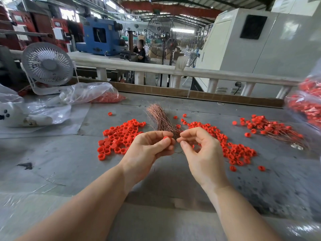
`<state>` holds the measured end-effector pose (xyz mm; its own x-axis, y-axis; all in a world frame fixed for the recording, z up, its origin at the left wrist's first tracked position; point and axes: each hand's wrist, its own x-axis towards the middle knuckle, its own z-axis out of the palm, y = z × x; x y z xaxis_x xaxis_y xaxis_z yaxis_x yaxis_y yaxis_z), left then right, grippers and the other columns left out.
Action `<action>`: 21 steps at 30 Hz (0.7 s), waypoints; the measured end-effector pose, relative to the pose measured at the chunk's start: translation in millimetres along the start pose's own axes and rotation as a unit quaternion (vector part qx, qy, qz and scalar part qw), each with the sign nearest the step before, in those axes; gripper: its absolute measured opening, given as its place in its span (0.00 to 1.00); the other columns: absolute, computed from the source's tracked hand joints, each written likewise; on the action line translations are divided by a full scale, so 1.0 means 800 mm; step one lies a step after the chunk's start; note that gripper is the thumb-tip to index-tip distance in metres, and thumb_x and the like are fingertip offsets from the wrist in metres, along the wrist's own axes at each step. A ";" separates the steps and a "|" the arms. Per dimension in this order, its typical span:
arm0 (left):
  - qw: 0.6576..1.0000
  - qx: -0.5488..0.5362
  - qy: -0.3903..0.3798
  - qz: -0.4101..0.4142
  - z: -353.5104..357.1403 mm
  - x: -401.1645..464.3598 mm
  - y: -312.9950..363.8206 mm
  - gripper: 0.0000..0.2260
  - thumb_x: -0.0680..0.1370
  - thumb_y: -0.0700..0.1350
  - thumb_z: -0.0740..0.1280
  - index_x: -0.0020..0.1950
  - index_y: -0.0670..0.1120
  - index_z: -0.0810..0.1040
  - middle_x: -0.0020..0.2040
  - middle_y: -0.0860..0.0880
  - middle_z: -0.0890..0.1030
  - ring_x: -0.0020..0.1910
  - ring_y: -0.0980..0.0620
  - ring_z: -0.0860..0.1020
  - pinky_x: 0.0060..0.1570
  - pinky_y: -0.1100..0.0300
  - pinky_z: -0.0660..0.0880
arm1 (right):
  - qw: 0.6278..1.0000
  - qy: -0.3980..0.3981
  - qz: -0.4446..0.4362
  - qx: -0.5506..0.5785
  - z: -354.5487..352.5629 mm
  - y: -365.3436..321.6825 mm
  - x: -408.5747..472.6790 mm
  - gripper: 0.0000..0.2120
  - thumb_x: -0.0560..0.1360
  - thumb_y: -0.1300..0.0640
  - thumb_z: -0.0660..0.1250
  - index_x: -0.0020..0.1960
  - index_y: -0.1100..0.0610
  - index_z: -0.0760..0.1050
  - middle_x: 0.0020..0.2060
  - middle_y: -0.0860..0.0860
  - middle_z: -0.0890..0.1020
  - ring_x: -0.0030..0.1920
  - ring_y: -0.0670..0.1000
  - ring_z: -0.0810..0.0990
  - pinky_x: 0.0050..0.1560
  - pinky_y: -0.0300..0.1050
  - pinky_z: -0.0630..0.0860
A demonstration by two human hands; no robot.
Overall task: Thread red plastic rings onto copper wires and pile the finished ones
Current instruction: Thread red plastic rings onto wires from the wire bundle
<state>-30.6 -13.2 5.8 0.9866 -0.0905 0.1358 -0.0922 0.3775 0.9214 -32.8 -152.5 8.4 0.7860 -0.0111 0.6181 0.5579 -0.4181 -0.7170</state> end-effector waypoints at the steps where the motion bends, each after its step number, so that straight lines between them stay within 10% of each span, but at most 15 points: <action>1: 1.000 0.005 -0.001 0.000 0.000 -0.001 0.000 0.07 0.73 0.31 0.64 0.45 0.39 0.79 0.34 0.47 0.82 0.31 0.55 0.79 0.35 0.65 0.78 | 1.000 0.001 0.000 -0.002 0.000 0.000 0.000 0.17 0.70 0.68 0.70 0.39 0.46 0.74 0.35 0.42 0.81 0.39 0.41 0.80 0.42 0.33 0.74; 15: 0.995 0.088 0.026 0.036 0.003 -0.002 0.005 0.09 0.72 0.29 0.66 0.41 0.41 0.80 0.31 0.46 0.82 0.29 0.56 0.79 0.32 0.66 0.76 | 1.000 0.001 -0.002 -0.007 0.000 0.001 0.001 0.16 0.70 0.69 0.70 0.39 0.47 0.74 0.35 0.42 0.81 0.39 0.42 0.80 0.44 0.37 0.76; 21: 0.995 -0.096 0.012 -0.032 0.002 -0.001 0.006 0.08 0.67 0.36 0.66 0.44 0.38 0.80 0.36 0.44 0.83 0.31 0.54 0.81 0.35 0.65 0.78 | 1.000 -0.001 -0.003 0.016 0.000 0.000 -0.001 0.13 0.70 0.68 0.69 0.40 0.49 0.75 0.35 0.44 0.81 0.38 0.42 0.79 0.42 0.34 0.74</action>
<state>-31.8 -12.7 11.1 0.9926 -0.0995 0.0690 -0.0042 0.5409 0.8411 -33.0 -152.7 8.1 0.7829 -0.0076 0.6221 0.5707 -0.3894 -0.7230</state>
